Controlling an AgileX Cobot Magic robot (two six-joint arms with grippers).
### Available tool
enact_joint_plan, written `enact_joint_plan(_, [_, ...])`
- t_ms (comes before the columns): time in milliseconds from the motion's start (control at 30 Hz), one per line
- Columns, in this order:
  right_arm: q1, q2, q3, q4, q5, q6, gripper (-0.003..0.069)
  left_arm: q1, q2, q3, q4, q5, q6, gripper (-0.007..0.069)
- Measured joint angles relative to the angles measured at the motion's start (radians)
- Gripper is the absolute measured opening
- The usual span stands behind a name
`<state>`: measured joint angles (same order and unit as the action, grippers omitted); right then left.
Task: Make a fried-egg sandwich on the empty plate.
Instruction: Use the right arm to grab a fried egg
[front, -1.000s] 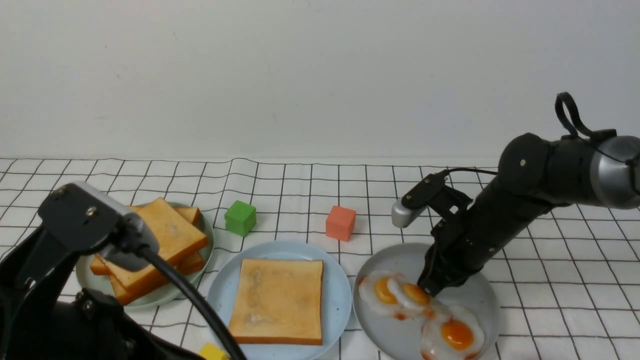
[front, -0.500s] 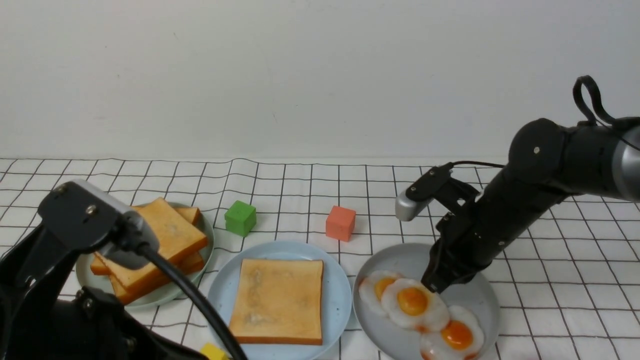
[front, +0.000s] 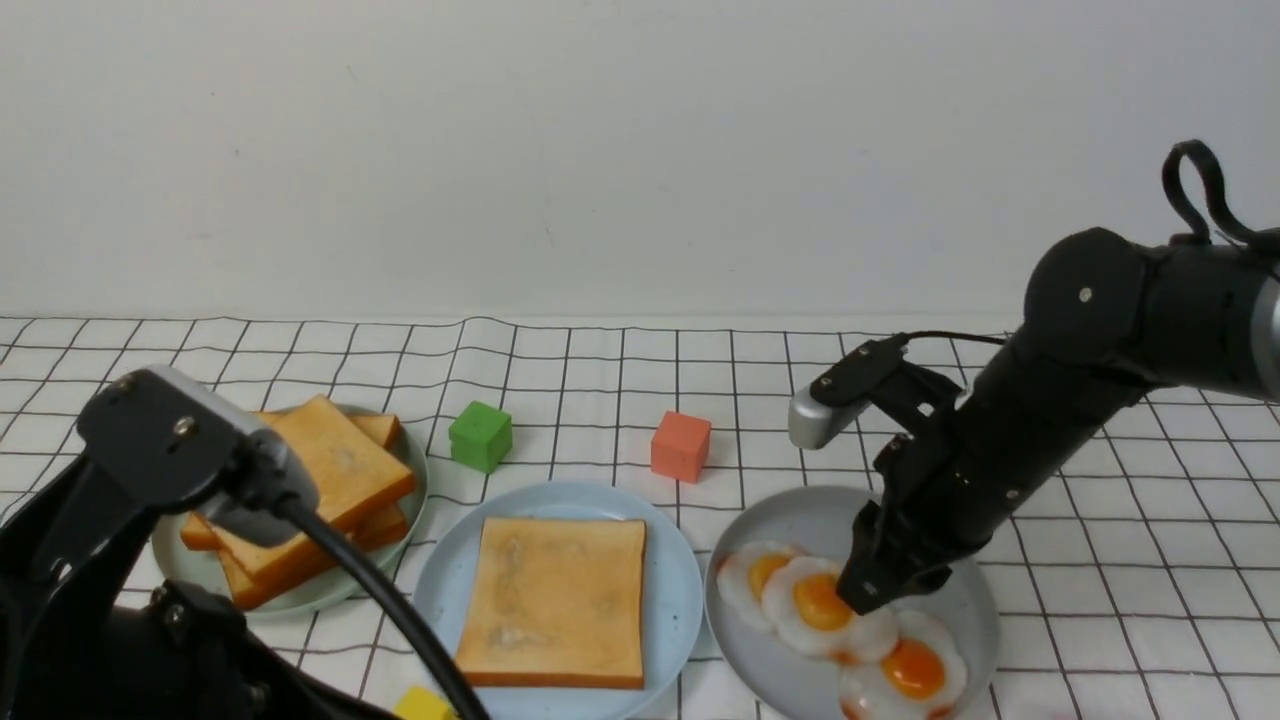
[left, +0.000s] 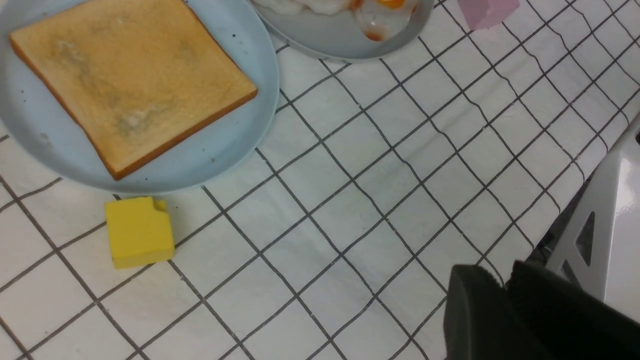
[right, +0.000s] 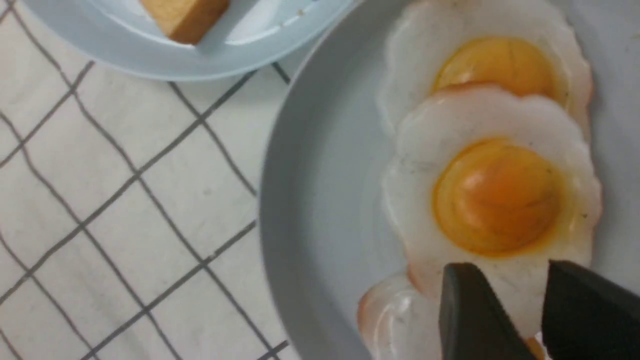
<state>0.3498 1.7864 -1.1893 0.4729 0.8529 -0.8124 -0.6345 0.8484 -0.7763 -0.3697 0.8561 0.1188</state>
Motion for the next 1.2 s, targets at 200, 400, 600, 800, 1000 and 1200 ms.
enact_joint_plan(200, [0.044,-0.092,0.079,0.001,-0.093,0.076,0.0321,0.0,-0.001,0.0,0.0,0.042,0.0,0.0121])
enact_joint_plan(400, [-0.059,-0.025,-0.036,0.013,0.029,0.141,0.0466,0.0,-0.041,0.0,0.0,0.053,0.0,0.0123])
enact_joint_plan(600, [-0.08,0.08,-0.128,0.016,0.126,0.107,0.0627,0.0,-0.061,0.0,0.0,0.053,0.001,0.0127])
enact_joint_plan(800, [-0.084,0.174,-0.162,0.025,0.142,0.079,0.0654,0.0,-0.06,0.0,-0.001,0.051,0.001,0.013])
enact_joint_plan(1000, [-0.122,0.256,-0.248,0.121,0.194,-0.011,0.056,0.0,-0.06,0.0,-0.016,0.048,0.001,0.0131])
enact_joint_plan(1200, [-0.176,0.296,-0.318,0.187,0.291,-0.048,0.0536,0.0,-0.06,0.0,-0.02,0.049,0.001,0.0133])
